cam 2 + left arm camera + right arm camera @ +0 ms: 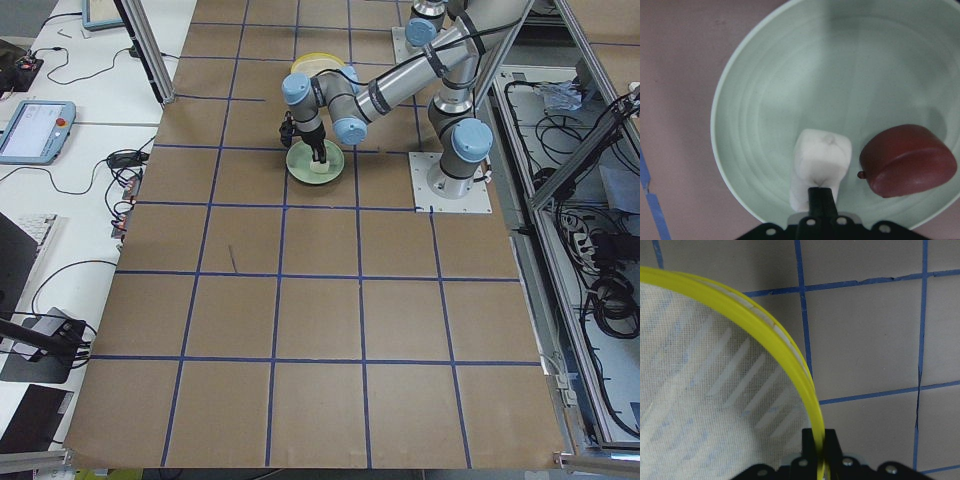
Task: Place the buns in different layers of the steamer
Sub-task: 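Carry the top tier farther from the robot and hold it raised, then lower the left gripper into the bowl and grasp the white bun, then lift the white bun and carry it over the bottom steamer tier, then release the white bun onto the bottom tier and raise the left gripper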
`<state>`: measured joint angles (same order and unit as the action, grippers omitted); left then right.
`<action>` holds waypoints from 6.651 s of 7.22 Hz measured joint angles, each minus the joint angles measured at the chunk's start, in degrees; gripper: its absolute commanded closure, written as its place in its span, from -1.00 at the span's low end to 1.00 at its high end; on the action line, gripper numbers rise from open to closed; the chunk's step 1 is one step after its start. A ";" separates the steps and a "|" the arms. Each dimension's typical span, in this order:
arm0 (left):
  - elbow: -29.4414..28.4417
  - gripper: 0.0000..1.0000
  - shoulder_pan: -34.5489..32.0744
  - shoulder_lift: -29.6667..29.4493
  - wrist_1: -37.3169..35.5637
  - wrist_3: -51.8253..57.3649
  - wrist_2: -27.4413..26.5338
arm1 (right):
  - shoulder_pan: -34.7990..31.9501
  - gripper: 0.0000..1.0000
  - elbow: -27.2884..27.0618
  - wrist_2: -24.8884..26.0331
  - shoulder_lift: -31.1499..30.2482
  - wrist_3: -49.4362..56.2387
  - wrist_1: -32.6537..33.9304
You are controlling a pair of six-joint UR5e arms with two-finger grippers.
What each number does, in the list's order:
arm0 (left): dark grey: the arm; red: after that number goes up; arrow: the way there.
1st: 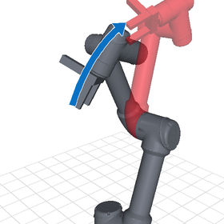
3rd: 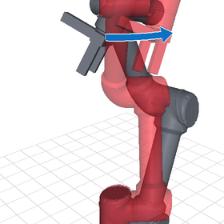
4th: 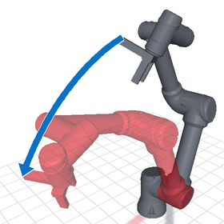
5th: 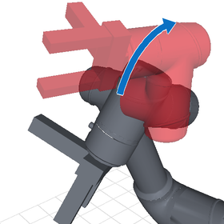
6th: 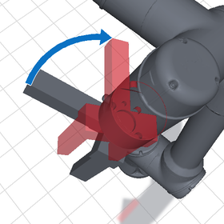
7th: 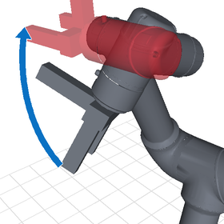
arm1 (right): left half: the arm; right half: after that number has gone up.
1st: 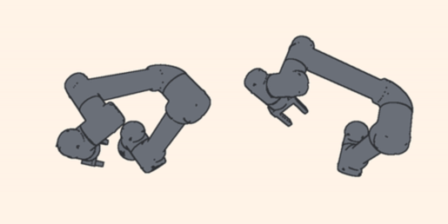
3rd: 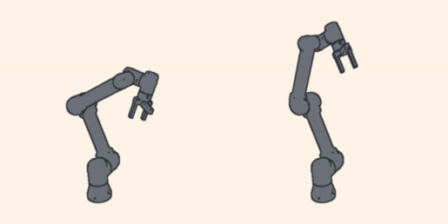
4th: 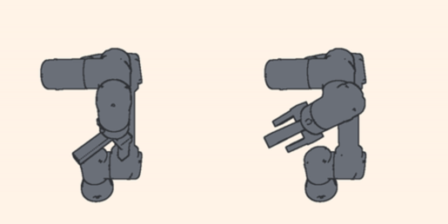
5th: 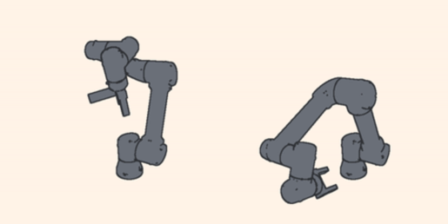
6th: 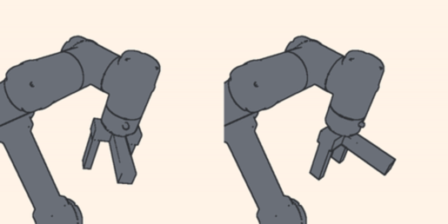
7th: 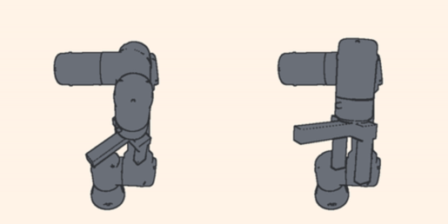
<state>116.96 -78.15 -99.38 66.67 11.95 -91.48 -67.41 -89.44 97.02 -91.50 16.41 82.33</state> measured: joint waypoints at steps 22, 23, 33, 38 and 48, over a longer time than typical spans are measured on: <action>-2.28 1.00 -0.54 -5.40 2.39 1.47 -1.04 | -0.26 0.83 0.37 0.03 -0.09 0.11 -0.33; -2.52 1.00 -0.52 -4.61 2.19 1.52 -1.20 | -0.26 0.83 0.39 0.02 -0.09 0.11 -0.33; -22.74 0.99 -27.96 -6.13 -5.99 -35.43 12.63 | -0.25 0.84 0.49 0.11 -0.02 2.06 -0.22; -21.49 -0.99 -36.99 -12.72 -9.40 -54.58 16.00 | -0.18 0.84 0.41 0.10 0.00 2.11 -0.23; -18.95 -1.00 -35.67 -8.60 -7.80 -43.14 10.02 | -1.45 0.86 0.71 0.16 0.24 1.38 0.02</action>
<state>98.01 -113.83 -107.99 58.88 -31.20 -81.46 -68.86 -88.73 97.18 -91.26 17.79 82.35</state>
